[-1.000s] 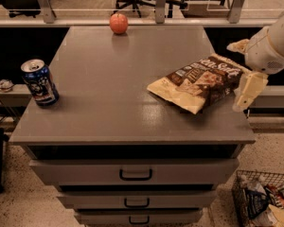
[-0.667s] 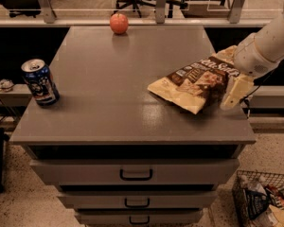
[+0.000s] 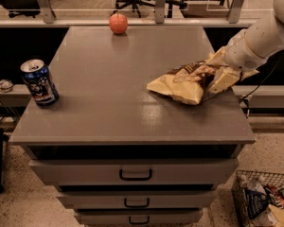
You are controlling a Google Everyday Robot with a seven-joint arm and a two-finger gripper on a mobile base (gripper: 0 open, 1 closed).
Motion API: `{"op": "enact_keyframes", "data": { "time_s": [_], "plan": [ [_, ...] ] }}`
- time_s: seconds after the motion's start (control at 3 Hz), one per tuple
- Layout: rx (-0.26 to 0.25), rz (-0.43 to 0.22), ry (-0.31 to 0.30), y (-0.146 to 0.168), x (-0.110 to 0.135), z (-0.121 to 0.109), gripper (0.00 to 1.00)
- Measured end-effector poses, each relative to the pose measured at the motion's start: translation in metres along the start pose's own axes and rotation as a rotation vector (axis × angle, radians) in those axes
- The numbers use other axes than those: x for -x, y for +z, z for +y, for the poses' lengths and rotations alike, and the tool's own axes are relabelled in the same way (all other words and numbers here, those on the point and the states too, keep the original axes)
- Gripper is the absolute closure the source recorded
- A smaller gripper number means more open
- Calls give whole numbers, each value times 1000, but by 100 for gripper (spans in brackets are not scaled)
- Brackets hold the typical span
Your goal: Move brown chip bag near apple
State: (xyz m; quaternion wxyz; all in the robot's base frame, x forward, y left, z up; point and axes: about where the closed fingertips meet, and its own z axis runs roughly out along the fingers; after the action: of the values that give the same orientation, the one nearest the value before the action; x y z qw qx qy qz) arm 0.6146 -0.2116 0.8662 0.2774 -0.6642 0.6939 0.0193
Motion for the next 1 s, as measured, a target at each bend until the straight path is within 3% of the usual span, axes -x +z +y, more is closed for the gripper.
{"op": "enact_keyframes", "data": {
  "time_s": [0.33,0.67,1.0],
  "plan": [
    [-79,-8,-22,-27,9,-24,82],
    [-210,-5,-43,-78,10,-63,100],
    [-267,-10,-53,-101,15,-79,100]
  ]
}}
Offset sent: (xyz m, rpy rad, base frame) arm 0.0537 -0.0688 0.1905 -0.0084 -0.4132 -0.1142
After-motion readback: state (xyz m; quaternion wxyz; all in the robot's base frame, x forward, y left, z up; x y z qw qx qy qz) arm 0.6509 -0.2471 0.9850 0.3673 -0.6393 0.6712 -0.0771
